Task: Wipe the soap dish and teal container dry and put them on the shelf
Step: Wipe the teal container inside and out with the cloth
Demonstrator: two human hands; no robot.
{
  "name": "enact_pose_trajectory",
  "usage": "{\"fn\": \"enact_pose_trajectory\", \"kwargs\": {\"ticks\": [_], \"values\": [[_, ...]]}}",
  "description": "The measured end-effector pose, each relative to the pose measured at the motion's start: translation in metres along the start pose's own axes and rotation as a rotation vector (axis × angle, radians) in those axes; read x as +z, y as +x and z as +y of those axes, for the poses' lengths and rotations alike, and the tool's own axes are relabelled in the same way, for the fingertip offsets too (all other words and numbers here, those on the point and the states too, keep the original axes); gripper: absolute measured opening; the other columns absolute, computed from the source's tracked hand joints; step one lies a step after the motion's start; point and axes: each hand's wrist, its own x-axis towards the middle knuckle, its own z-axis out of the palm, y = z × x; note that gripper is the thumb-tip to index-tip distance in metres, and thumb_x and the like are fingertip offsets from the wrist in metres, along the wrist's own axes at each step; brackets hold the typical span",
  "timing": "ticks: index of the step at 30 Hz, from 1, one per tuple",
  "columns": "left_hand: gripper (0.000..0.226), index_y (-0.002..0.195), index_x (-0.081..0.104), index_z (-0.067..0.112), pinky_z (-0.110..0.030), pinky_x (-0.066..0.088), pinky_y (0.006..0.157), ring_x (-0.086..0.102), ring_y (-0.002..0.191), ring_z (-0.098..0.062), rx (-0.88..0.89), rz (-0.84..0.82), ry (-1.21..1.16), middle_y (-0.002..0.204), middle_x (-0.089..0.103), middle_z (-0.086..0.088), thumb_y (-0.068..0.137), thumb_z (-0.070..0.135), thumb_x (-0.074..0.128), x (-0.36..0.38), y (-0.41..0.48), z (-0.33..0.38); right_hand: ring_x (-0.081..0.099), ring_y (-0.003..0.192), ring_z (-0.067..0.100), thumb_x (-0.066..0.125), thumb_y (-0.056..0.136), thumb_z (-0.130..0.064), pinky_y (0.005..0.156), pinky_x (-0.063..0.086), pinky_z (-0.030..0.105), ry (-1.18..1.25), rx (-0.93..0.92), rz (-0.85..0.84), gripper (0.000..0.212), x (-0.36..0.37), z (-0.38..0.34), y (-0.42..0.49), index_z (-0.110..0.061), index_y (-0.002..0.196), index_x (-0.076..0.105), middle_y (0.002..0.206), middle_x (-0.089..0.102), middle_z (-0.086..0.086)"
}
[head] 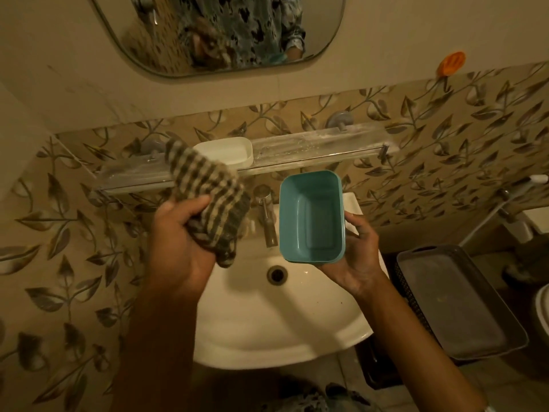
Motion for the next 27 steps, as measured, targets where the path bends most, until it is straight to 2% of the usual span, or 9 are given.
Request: {"fn": "enact_pose_trajectory", "kwargs": {"ticks": [2,4,8,12,15,18,22,24,27], "values": [[0.058,0.134,0.047,0.009,-0.043,0.055,0.087,0.064,0.11,-0.026,0.169,-0.073,0.151,0.124,0.062,-0.013,0.077,0.013,0.06,0.016,-0.009,-0.007,0.061,0.103,0.027,0.05,0.083,-0.042,0.083,0.051,0.04,-0.02,0.021,-0.007,0.043,0.002,0.004,0.001,-0.014,0.113,0.065,0.111,0.065,0.01],[0.048,0.126,0.053,0.02,-0.036,0.057,0.084,0.064,0.109,-0.016,0.352,-0.139,0.495,0.121,0.064,0.0,0.08,0.017,0.067,0.029,-0.016,-0.021,0.062,0.099,0.027,0.052,0.081,-0.044,0.082,0.052,0.039,-0.046,0.031,-0.008,0.045,0.004,0.01,0.003,-0.014,0.113,0.065,0.108,0.065,0.011],[0.041,0.121,0.06,0.023,-0.034,0.048,0.098,0.052,0.116,-0.009,0.614,-0.189,1.286,0.125,0.057,0.006,0.081,0.02,0.069,0.039,-0.013,-0.062,0.065,0.095,0.026,0.072,0.064,-0.05,0.083,0.053,0.04,-0.075,0.012,0.011,0.054,0.008,0.017,0.003,-0.013,0.104,0.072,0.105,0.067,0.012],[0.029,0.117,0.063,0.013,-0.035,0.047,0.097,0.056,0.111,-0.019,0.549,-0.226,1.536,0.12,0.062,-0.005,0.088,0.016,0.061,0.041,-0.001,-0.087,0.058,0.118,0.029,0.069,0.07,-0.062,0.096,0.048,0.043,-0.118,0.061,0.001,0.072,0.011,0.023,0.002,-0.017,0.125,0.063,0.13,0.061,0.014],[0.012,0.09,0.069,0.005,-0.046,0.048,0.082,0.059,0.095,-0.033,0.675,-0.347,1.719,0.097,0.065,-0.015,0.079,0.009,0.067,0.046,0.009,-0.096,0.056,0.121,0.029,0.07,0.07,-0.062,0.098,0.047,0.045,-0.103,0.071,0.021,0.072,0.005,0.025,0.001,-0.02,0.128,0.061,0.133,0.058,0.014],[0.034,0.114,0.065,0.012,-0.033,0.044,0.093,0.052,0.115,-0.025,0.521,-0.655,1.85,0.121,0.059,-0.01,0.081,0.017,0.071,0.04,0.023,-0.1,0.055,0.122,0.031,0.068,0.073,-0.059,0.102,0.044,0.05,-0.109,0.046,0.043,0.067,-0.003,0.019,-0.002,-0.019,0.126,0.063,0.133,0.059,0.015],[0.03,0.11,0.068,0.018,-0.029,0.045,0.087,0.045,0.12,-0.023,0.575,-1.096,1.833,0.124,0.058,-0.006,0.08,0.013,0.071,0.023,0.031,-0.093,0.06,0.116,0.031,0.055,0.083,-0.057,0.092,0.053,0.046,-0.117,0.056,0.093,0.059,-0.01,0.014,-0.006,-0.016,0.123,0.064,0.13,0.06,0.017],[0.029,0.109,0.068,0.019,-0.036,0.048,0.09,0.047,0.12,-0.024,0.644,-1.14,1.852,0.123,0.062,-0.006,0.081,0.015,0.072,0.02,0.031,-0.094,0.062,0.112,0.03,0.053,0.084,-0.055,0.087,0.055,0.044,-0.102,0.057,0.113,0.056,-0.01,0.014,-0.006,-0.015,0.121,0.066,0.127,0.062,0.018],[0.029,0.109,0.068,0.019,-0.039,0.046,0.088,0.048,0.118,-0.026,0.743,-1.046,1.938,0.119,0.065,-0.004,0.081,0.022,0.073,0.026,0.034,-0.099,0.059,0.115,0.031,0.056,0.084,-0.052,0.087,0.055,0.044,-0.114,0.042,0.115,0.056,-0.007,0.009,-0.002,-0.014,0.124,0.063,0.131,0.059,0.018]]}}
